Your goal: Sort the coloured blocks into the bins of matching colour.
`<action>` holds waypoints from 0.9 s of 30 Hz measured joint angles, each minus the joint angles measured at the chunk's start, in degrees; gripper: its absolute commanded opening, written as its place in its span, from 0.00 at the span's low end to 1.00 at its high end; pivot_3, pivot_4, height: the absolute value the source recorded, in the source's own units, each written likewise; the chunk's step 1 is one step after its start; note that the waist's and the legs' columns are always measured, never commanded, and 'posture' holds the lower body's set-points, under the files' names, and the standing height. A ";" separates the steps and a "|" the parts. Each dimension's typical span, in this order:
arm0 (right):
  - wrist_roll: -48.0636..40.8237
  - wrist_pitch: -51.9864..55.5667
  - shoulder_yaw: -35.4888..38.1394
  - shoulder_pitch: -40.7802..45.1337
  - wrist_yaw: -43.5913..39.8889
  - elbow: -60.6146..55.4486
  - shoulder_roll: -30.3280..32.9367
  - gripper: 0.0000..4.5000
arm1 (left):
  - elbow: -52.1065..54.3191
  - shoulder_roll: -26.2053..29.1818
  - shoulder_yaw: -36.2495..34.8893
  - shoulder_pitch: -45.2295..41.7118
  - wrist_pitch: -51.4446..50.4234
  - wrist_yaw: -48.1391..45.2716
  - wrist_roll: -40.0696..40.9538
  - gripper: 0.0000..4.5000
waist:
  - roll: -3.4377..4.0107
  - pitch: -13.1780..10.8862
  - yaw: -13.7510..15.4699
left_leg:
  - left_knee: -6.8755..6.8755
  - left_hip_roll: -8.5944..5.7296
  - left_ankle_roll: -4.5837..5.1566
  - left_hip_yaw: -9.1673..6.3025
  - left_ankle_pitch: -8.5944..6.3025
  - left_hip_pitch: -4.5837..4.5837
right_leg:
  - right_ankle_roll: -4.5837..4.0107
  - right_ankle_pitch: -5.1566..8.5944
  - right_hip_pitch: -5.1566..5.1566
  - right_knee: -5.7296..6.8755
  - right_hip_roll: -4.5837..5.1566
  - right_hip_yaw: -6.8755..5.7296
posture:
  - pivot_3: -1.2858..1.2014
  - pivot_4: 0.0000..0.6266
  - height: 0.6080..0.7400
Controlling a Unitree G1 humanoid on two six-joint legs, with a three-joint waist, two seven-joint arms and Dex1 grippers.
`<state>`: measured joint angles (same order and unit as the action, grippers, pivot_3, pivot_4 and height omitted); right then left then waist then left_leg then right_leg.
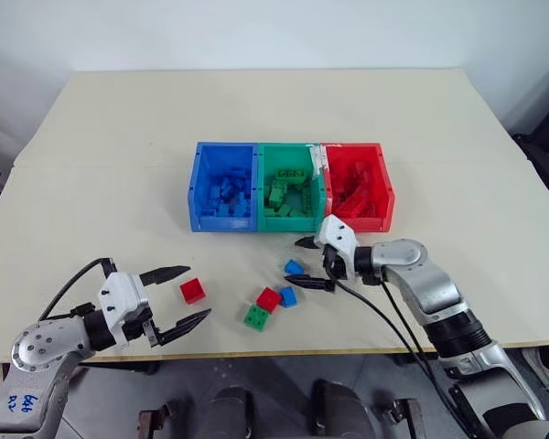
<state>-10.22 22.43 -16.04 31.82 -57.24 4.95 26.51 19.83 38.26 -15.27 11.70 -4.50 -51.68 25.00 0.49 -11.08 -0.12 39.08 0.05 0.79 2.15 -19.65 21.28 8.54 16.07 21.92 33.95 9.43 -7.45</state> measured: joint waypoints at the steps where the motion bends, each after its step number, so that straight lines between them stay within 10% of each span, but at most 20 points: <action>1: 0.03 -0.01 0.00 0.00 -0.08 0.00 0.00 0.80 | 0.00 -0.01 -0.02 0.04 0.00 0.23 0.00 1.00 | 0.00 0.00 0.01 | 0.00 0.00 0.00 0.00 0.00 0.00 | 0.00 0.00 0.00 0.00 0.00 0.00 | 0.52 0.24 1.00; 9: 0.90 -2.34 0.09 -1.08 -1.51 -0.46 1.67 0.19 | -0.04 -0.14 -0.05 -0.49 0.19 1.21 0.00 1.00 | 0.00 0.00 0.02 | 0.00 0.00 0.02 0.04 -0.01 0.00 | 0.00 0.00 0.02 0.00 0.00 0.03 | 0.52 0.24 1.00; 19: -3.82 1.73 2.76 14.56 0.88 1.61 -9.24 0.19 | -2.21 -3.98 -3.22 -2.95 0.16 5.69 1.32 1.00 | 0.00 0.00 -1.47 | 0.00 0.10 -0.06 0.30 0.00 0.08 | -0.12 0.07 0.50 0.49 -0.06 0.24 | 0.52 0.24 1.00; 26: 1.27 -7.02 2.66 29.21 10.04 23.89 -21.09 0.19 | -2.54 -4.57 -4.59 -2.72 0.21 8.13 1.29 1.00 | -0.07 0.04 -1.49 | -0.01 0.03 -0.07 0.29 -0.03 0.08 | -0.20 0.11 0.58 0.71 0.00 0.22 | 0.52 0.24 1.00; 27: 2.37 -8.94 2.66 30.54 11.34 27.77 -21.96 0.32 | -2.50 -4.59 -4.71 -2.52 0.21 8.37 1.28 1.00 | -0.07 0.04 -1.52 | 0.00 0.00 -0.05 0.27 -0.04 0.09 | -0.20 0.11 0.59 0.72 0.02 0.23 | 0.52 0.24 1.00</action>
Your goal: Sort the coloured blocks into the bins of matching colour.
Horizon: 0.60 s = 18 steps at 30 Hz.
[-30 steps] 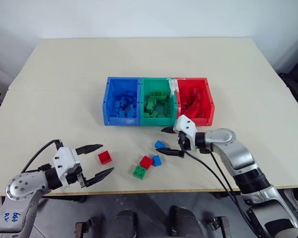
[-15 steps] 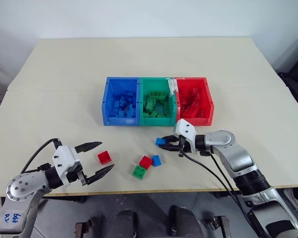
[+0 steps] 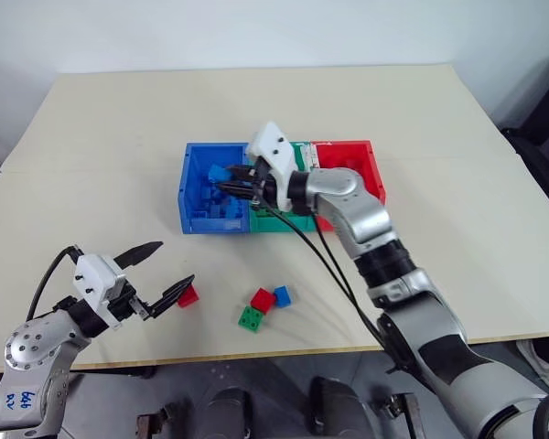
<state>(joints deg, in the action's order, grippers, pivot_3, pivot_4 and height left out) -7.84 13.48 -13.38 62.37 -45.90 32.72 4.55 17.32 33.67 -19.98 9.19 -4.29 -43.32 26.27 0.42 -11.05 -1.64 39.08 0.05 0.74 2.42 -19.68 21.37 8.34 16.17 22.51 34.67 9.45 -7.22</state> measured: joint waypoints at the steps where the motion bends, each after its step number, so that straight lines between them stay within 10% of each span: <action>1: 0.59 -0.90 0.03 0.62 0.83 1.86 -0.29 0.36 | 0.05 -0.01 -0.01 0.04 0.00 0.10 -0.01 1.00 | 0.00 0.00 -0.01 | 0.00 0.00 0.00 0.02 0.00 0.00 | 0.00 0.00 0.01 -0.01 0.00 0.01 | 0.52 0.24 1.00; 9: 2.42 -10.60 2.57 4.53 2.18 13.85 -1.93 0.97 | 1.05 -0.04 -0.21 0.87 0.01 1.01 -0.10 1.00 | 0.00 0.00 -0.57 | -0.04 0.06 -0.02 0.05 -0.01 0.01 | -0.05 0.03 0.06 0.00 -0.03 0.00 | 0.52 0.24 1.00; 18: -8.95 -12.79 6.42 -15.52 -21.35 -12.29 14.39 1.00 | -1.42 1.99 0.72 -2.59 -0.23 -2.12 0.02 1.00 | -0.03 0.01 0.37 | -0.01 -0.02 0.08 0.03 -0.09 0.03 | -0.04 0.02 -0.04 -0.09 0.02 -0.03 | 0.52 0.24 1.00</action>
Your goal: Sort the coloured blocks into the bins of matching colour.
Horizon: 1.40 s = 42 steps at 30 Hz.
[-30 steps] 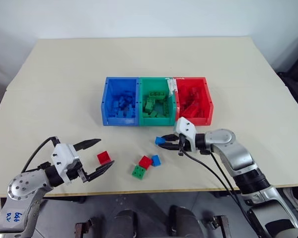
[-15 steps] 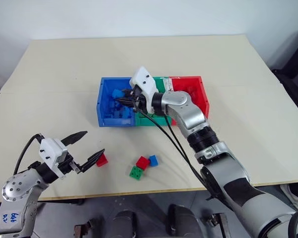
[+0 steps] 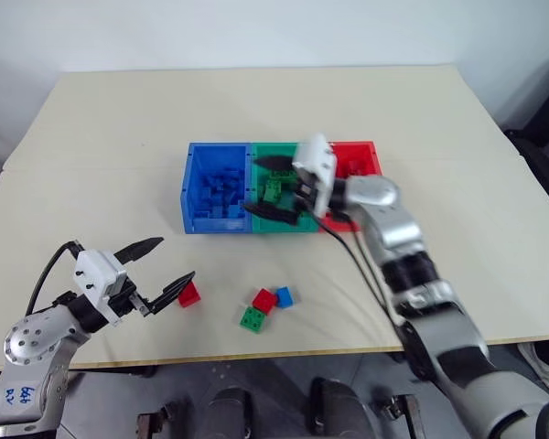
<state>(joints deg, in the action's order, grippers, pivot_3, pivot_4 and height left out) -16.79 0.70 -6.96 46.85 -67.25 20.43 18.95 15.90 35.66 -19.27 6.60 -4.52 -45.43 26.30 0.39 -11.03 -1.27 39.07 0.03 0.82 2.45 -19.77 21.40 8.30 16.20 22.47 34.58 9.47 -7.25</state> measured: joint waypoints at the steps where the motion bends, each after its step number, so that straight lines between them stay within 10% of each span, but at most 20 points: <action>1: -0.85 0.58 0.89 -2.11 -1.45 -1.55 1.90 1.00 | -0.85 0.39 0.11 -0.23 -0.19 -0.63 0.13 1.00 | 0.01 -0.01 -0.14 | 0.00 0.01 0.00 0.03 0.00 0.00 | 0.00 0.00 0.02 -0.01 0.00 0.01 | 0.52 0.24 1.00; 16: -5.25 -5.12 15.26 -34.70 -9.54 -14.75 25.00 1.00 | -4.71 0.10 15.17 -15.55 -0.23 -10.58 -1.93 1.00 | 0.02 -0.03 1.17 | 0.04 0.12 -0.02 0.98 0.00 -0.21 | 0.09 -0.04 -0.05 -0.12 -0.03 0.16 | 0.52 0.24 1.00; 42: 6.38 4.78 -13.36 -14.31 -9.66 -8.57 9.49 0.96 | 3.22 3.02 4.55 3.45 -2.88 -8.88 0.37 1.00 | -0.02 -0.01 1.21 | 0.11 0.16 0.02 0.45 -0.03 -0.14 | 0.11 -0.05 0.00 -0.13 -0.05 0.21 | 0.52 0.24 1.00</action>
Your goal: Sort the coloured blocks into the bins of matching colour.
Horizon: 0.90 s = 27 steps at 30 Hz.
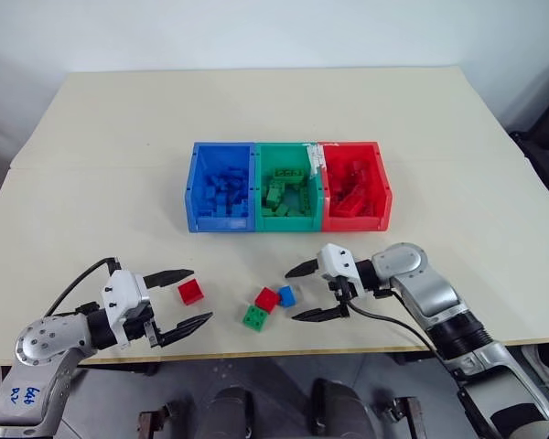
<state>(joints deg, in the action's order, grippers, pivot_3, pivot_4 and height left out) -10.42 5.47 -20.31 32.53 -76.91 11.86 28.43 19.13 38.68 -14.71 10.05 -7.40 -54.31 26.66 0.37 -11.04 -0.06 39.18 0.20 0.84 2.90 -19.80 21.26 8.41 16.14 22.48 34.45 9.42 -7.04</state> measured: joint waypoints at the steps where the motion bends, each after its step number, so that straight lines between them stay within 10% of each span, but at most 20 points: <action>1: 0.29 -0.51 0.00 0.14 0.01 0.36 -0.12 0.91 | 0.57 -0.12 -0.01 0.05 -0.02 0.46 0.03 1.00 | 0.00 0.00 0.00 | 0.00 -0.01 0.00 -0.01 0.00 -0.01 | 0.00 0.00 0.00 0.00 0.00 0.01 | 0.52 0.24 1.00; 10: 0.15 -0.88 0.05 -0.43 -0.55 0.45 -0.17 0.32 | 0.75 -0.70 0.00 -0.01 -0.02 1.71 0.07 1.00 | 0.00 0.00 -0.05 | 0.00 -0.01 0.00 -0.01 0.00 -0.01 | 0.00 0.00 0.00 0.00 -0.01 0.01 | 0.52 0.24 1.00; 21: -5.14 9.53 5.85 3.27 0.80 -4.39 1.09 0.32 | -0.34 -4.57 -2.37 -1.47 1.52 5.16 0.25 1.00 | 0.00 0.00 -0.16 | 0.00 0.02 0.00 -0.01 0.00 0.00 | 0.00 0.00 0.03 0.01 -0.01 0.01 | 0.52 0.24 1.00; 27: -6.39 13.90 8.51 14.97 10.68 -1.10 -9.33 0.32 | -0.89 -6.64 -8.35 4.25 2.75 8.09 0.51 1.00 | 0.00 0.00 -1.83 | -0.05 0.11 -0.07 0.08 -0.03 -0.02 | -0.03 0.02 0.12 0.06 -0.06 0.03 | 0.52 0.24 1.00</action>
<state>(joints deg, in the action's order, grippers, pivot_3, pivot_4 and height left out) -16.80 19.38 -11.81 47.50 -66.23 10.76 19.10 18.24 32.04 -23.06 14.30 -4.64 -46.23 27.17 0.37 -11.04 -1.88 39.13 0.30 0.77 2.98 -19.83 21.24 8.38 16.16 22.59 34.52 9.36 -7.01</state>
